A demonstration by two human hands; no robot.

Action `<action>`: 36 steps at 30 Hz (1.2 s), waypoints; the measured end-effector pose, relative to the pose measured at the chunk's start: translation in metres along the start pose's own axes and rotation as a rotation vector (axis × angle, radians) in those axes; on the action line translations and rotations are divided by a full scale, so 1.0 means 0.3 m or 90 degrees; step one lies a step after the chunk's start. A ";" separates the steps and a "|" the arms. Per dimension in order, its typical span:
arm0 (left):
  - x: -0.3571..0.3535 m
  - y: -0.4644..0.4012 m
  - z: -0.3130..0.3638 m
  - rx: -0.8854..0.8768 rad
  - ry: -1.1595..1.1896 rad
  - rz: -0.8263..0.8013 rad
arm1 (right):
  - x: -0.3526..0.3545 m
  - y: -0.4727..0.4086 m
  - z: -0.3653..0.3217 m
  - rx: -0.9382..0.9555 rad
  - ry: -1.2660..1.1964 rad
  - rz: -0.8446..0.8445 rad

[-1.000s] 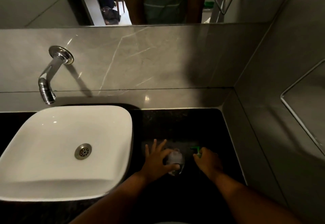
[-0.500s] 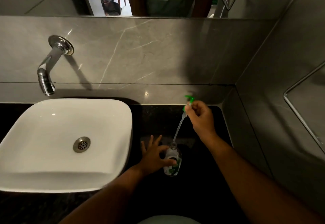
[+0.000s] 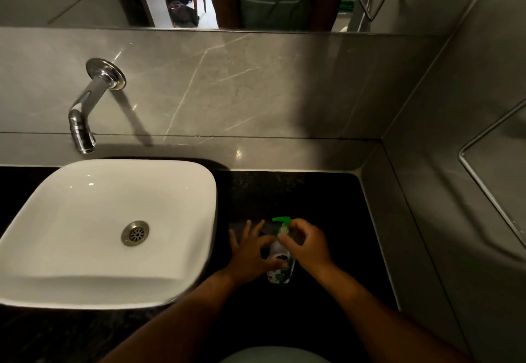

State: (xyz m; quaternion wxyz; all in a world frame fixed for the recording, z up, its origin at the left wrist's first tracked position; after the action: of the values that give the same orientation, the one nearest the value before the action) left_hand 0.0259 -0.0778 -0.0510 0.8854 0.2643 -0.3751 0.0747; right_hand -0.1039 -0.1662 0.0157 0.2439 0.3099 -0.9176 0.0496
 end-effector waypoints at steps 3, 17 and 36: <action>-0.005 0.001 0.004 0.009 -0.013 0.005 | 0.003 0.011 0.004 -0.021 -0.001 0.020; -0.012 0.018 0.020 -0.011 -0.022 0.008 | -0.008 -0.005 0.019 -0.045 -0.109 0.034; -0.028 0.005 0.005 0.040 -0.055 0.049 | -0.053 -0.011 0.075 -0.044 -0.190 0.082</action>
State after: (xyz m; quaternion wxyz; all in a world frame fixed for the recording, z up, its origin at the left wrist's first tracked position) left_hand 0.0185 -0.0768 -0.0553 0.8560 0.2800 -0.4206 0.1090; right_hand -0.1005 -0.1657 -0.0119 0.1115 0.2461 -0.9627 -0.0131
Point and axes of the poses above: each hand's wrist, its own y-axis away from the middle knuckle, its own x-axis out of the back of the hand, z = x × y, the point moved 6 cm from there along -y, towards the middle knuckle, and after that the axes turned 9 degrees about x, right-handed, at the moved point
